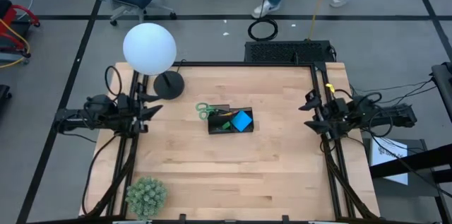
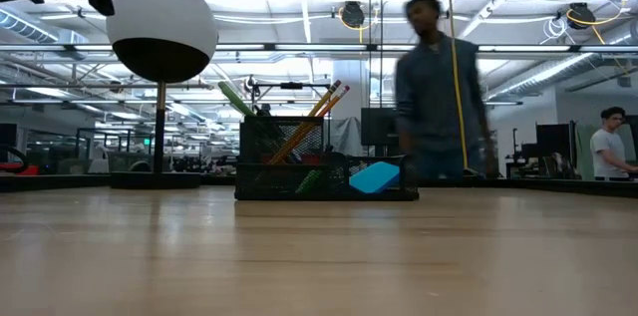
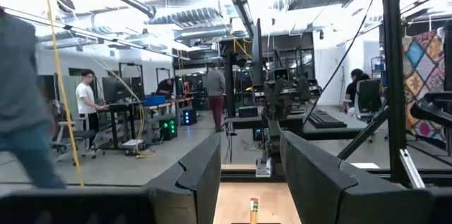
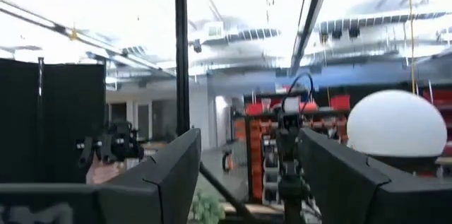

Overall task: Pick and place office supplies into organizer
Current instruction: Return to Home Position

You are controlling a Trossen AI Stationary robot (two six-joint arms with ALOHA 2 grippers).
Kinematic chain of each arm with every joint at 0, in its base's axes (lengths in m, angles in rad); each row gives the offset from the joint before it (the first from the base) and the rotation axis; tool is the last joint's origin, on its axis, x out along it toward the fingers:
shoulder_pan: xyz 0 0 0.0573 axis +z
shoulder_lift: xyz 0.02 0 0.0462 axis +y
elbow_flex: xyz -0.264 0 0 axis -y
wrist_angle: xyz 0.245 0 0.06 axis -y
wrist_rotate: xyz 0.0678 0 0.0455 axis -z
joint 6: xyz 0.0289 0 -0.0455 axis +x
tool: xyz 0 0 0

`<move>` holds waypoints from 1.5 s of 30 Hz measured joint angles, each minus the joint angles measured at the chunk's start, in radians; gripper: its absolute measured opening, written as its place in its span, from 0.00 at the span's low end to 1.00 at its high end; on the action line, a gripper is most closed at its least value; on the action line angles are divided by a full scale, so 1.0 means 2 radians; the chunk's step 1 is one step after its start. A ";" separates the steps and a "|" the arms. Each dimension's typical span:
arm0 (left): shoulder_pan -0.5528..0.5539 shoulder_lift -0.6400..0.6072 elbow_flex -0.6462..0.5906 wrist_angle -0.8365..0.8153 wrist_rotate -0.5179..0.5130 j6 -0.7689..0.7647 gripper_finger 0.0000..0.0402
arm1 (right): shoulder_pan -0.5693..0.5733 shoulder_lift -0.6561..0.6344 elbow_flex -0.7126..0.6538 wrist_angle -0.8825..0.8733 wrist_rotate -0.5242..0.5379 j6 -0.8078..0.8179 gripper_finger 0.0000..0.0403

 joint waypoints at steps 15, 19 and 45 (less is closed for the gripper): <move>0.000 -0.014 0.000 -0.011 0.010 0.002 0.38 | 0.000 -0.109 -0.059 0.039 -0.001 -0.016 0.56; 0.000 -0.014 0.000 -0.010 0.017 0.002 0.38 | 0.000 -0.111 -0.082 0.070 0.001 -0.026 0.57; 0.000 -0.014 -0.107 0.182 0.037 -0.002 0.38 | 0.000 -0.111 -0.125 0.118 0.026 -0.039 0.57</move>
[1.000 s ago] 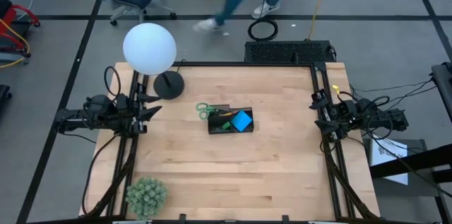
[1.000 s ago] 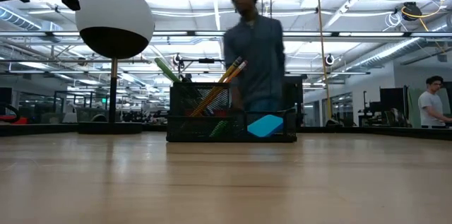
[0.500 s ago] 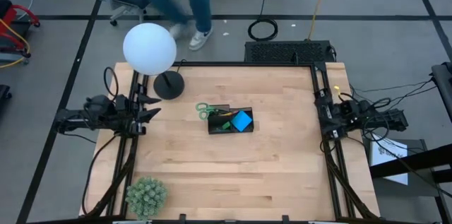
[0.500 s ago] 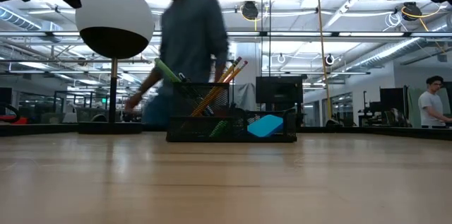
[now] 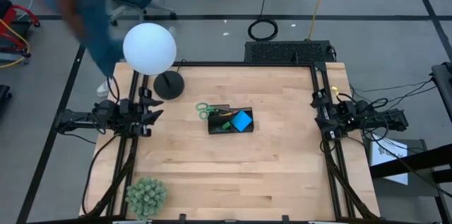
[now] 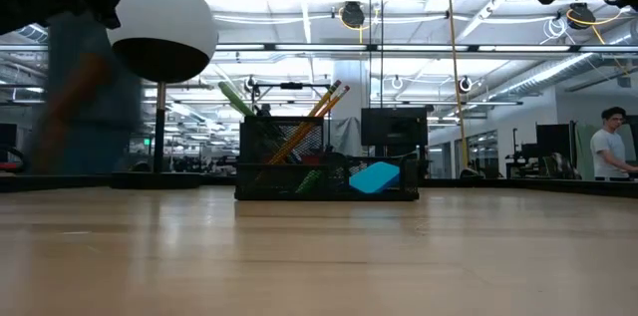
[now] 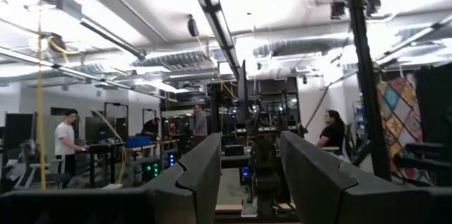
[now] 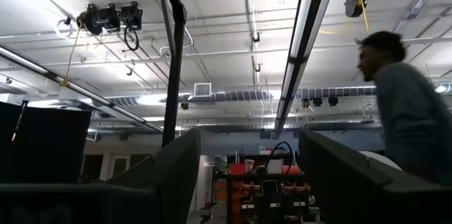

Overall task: Pick and place office supplies into organizer
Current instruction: Return to Home Position

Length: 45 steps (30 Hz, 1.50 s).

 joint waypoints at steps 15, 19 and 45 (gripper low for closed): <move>0.000 0.000 0.000 -0.046 0.019 0.015 0.38 | 0.000 0.000 0.000 -0.125 0.009 -0.065 0.57; 0.000 0.000 0.000 -0.055 0.006 0.017 0.38 | 0.000 0.000 0.000 -0.183 0.081 -0.065 0.56; 0.000 0.000 0.000 -0.162 -0.023 0.054 0.38 | 0.000 0.000 -0.001 -0.346 0.061 -0.113 0.58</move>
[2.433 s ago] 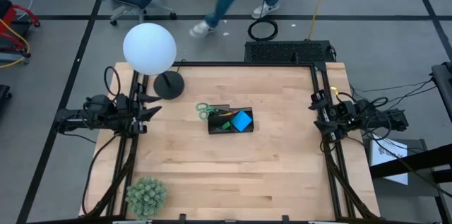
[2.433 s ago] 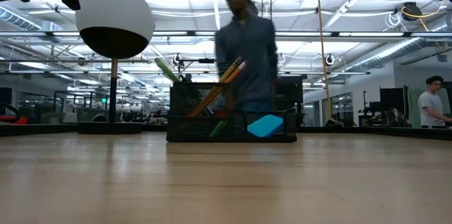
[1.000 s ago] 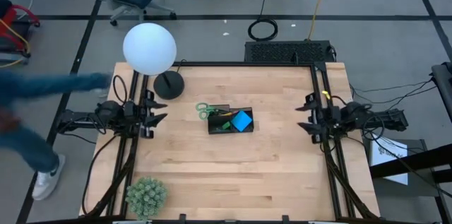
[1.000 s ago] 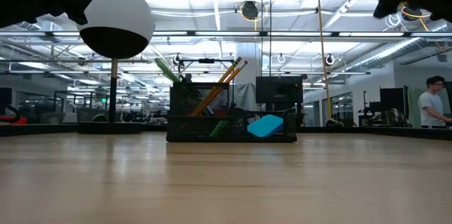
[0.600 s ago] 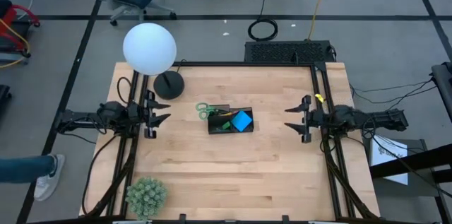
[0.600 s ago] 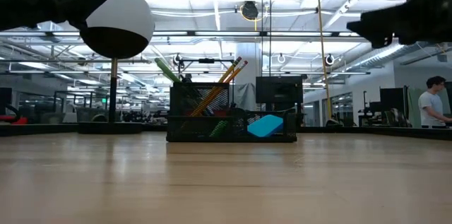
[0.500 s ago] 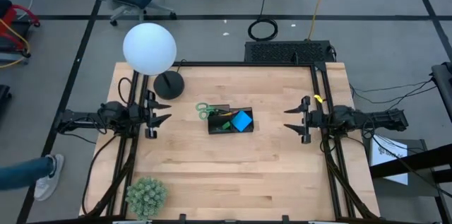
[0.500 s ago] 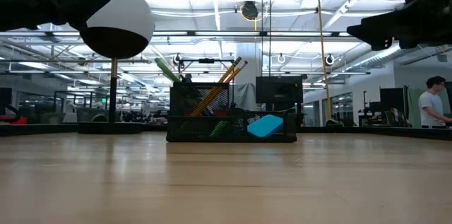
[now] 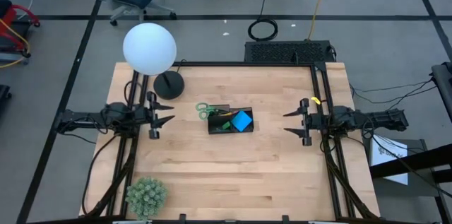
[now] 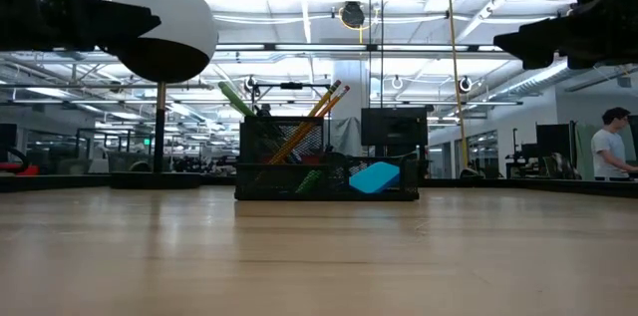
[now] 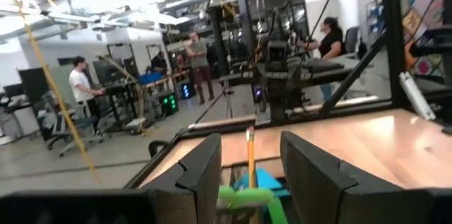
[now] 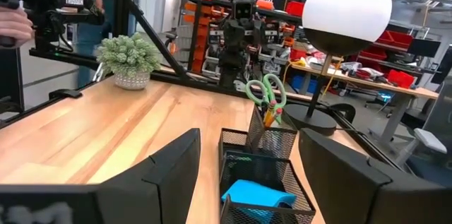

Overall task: Pick and place office supplies into organizer
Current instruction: Return to Home Position

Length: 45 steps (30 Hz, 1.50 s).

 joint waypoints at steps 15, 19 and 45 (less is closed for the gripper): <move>0.000 0.000 0.000 -0.057 -0.018 -0.004 0.38 | 0.000 0.016 0.000 -0.002 0.000 0.001 0.57; 0.000 0.000 0.001 -0.060 -0.019 -0.003 0.38 | 0.000 0.034 0.000 -0.002 0.000 -0.001 0.56; 0.000 0.001 0.000 -0.046 -0.019 -0.038 0.38 | 0.000 0.053 0.000 0.031 0.016 -0.018 0.58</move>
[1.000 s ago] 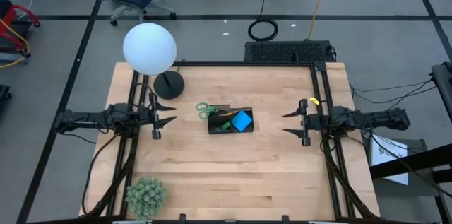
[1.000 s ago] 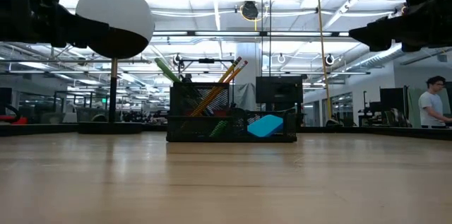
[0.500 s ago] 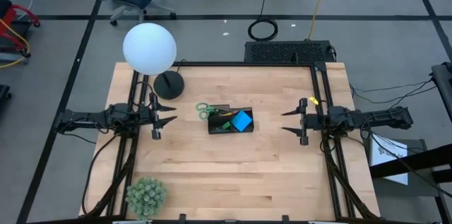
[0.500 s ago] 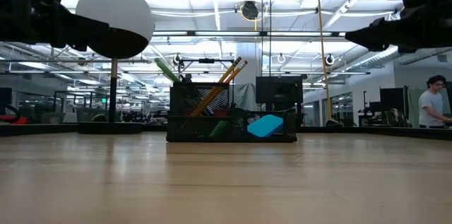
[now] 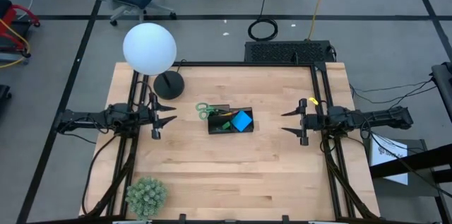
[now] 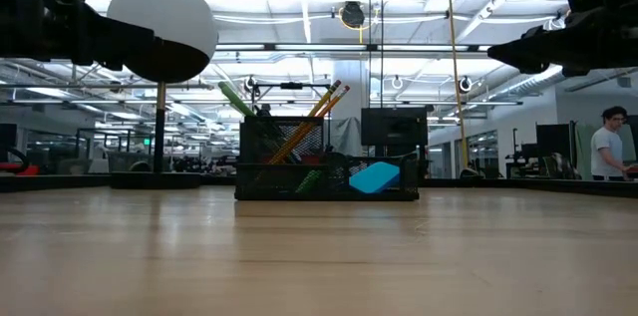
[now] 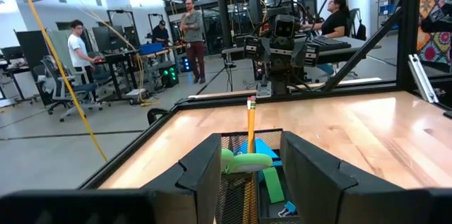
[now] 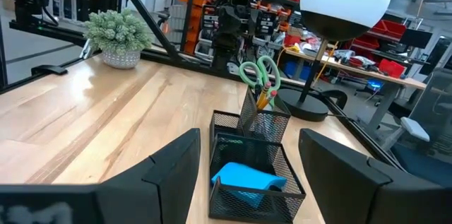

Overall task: Pick and place office supplies into organizer
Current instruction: Return to Home Position

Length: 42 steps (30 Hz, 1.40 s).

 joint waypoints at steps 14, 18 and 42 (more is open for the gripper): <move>0.000 0.000 0.000 0.002 0.000 -0.001 0.38 | 0.000 0.000 0.000 0.001 0.000 0.000 0.58; 0.000 0.000 0.000 0.002 0.000 -0.001 0.38 | 0.000 0.000 0.000 0.001 -0.001 0.000 0.57; 0.000 0.000 0.000 0.002 0.001 -0.001 0.38 | 0.000 0.000 0.000 0.001 -0.001 0.000 0.57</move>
